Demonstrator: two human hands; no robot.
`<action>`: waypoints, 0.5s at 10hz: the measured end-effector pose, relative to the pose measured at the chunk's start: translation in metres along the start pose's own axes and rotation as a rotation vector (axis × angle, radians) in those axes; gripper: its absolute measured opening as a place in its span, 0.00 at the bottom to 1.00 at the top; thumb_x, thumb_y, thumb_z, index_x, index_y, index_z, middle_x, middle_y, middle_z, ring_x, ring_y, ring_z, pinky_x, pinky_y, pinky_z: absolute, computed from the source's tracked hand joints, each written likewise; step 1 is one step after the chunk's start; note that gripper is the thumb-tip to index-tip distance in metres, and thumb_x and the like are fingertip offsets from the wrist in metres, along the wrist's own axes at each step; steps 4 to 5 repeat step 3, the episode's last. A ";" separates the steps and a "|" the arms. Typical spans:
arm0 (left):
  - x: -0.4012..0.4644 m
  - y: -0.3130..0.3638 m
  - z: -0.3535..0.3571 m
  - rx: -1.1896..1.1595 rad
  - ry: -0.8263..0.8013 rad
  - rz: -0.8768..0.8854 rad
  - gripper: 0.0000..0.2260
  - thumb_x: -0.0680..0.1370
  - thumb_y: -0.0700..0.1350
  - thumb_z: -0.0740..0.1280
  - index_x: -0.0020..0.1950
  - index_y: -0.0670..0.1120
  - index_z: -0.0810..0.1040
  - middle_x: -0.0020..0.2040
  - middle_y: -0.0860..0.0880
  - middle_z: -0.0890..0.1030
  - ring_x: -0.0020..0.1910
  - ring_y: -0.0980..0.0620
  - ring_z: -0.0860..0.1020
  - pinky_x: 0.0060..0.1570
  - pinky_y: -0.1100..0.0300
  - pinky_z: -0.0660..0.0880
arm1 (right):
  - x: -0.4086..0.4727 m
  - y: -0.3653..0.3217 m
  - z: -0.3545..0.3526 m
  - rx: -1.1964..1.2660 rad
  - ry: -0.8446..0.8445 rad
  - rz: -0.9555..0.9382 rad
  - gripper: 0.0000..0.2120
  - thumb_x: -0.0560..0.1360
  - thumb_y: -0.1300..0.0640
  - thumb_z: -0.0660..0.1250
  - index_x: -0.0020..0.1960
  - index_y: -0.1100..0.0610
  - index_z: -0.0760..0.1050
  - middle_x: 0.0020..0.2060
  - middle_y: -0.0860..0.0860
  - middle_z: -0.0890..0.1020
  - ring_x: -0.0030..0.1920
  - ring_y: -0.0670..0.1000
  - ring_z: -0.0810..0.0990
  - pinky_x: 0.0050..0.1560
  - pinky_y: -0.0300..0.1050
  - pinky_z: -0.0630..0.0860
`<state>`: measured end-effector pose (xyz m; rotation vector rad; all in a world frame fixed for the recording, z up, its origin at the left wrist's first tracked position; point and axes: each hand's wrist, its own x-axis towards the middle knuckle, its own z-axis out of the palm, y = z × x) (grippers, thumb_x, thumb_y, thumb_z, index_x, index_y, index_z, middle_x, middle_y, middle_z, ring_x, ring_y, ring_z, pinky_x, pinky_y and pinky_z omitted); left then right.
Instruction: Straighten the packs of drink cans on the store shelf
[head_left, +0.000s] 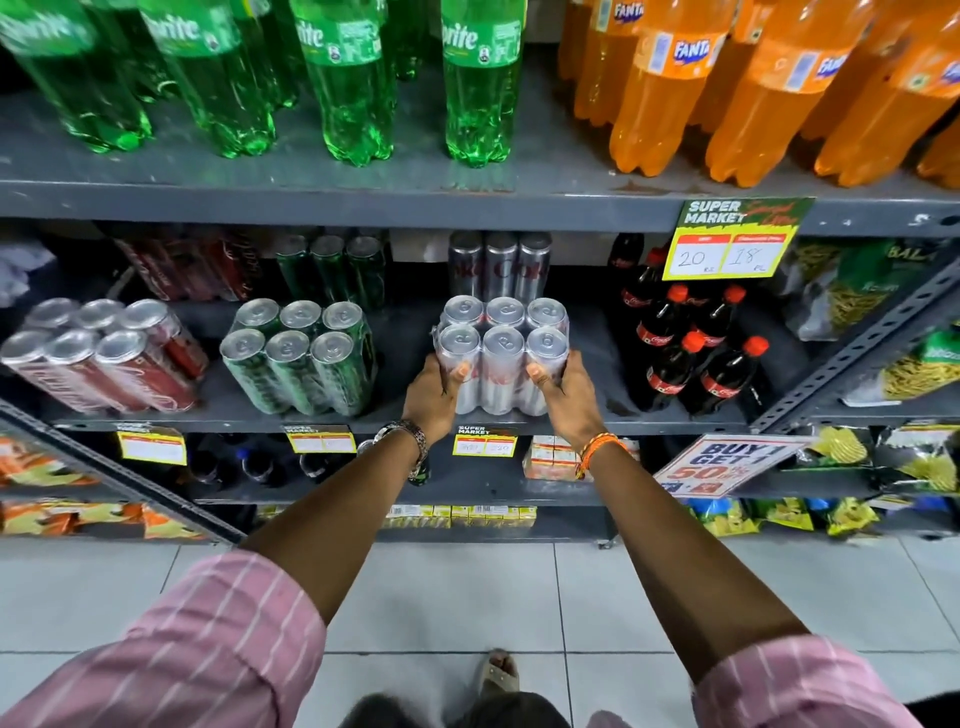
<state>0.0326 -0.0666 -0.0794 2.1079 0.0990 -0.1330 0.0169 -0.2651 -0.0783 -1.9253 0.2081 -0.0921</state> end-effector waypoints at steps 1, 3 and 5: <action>-0.002 -0.005 0.000 0.010 -0.035 -0.006 0.22 0.82 0.54 0.60 0.71 0.42 0.68 0.67 0.41 0.80 0.65 0.39 0.79 0.63 0.52 0.74 | -0.004 0.004 0.002 -0.013 -0.009 -0.006 0.22 0.78 0.49 0.68 0.67 0.56 0.67 0.65 0.54 0.78 0.66 0.53 0.77 0.70 0.55 0.73; -0.028 0.002 -0.034 0.150 -0.005 0.162 0.30 0.81 0.47 0.65 0.80 0.39 0.60 0.76 0.40 0.70 0.74 0.41 0.70 0.70 0.57 0.66 | -0.025 -0.025 -0.001 0.015 0.072 0.040 0.27 0.79 0.56 0.68 0.74 0.60 0.62 0.72 0.56 0.72 0.72 0.55 0.72 0.75 0.52 0.68; -0.028 0.002 -0.034 0.150 -0.005 0.162 0.30 0.81 0.47 0.65 0.80 0.39 0.60 0.76 0.40 0.70 0.74 0.41 0.70 0.70 0.57 0.66 | -0.025 -0.025 -0.001 0.015 0.072 0.040 0.27 0.79 0.56 0.68 0.74 0.60 0.62 0.72 0.56 0.72 0.72 0.55 0.72 0.75 0.52 0.68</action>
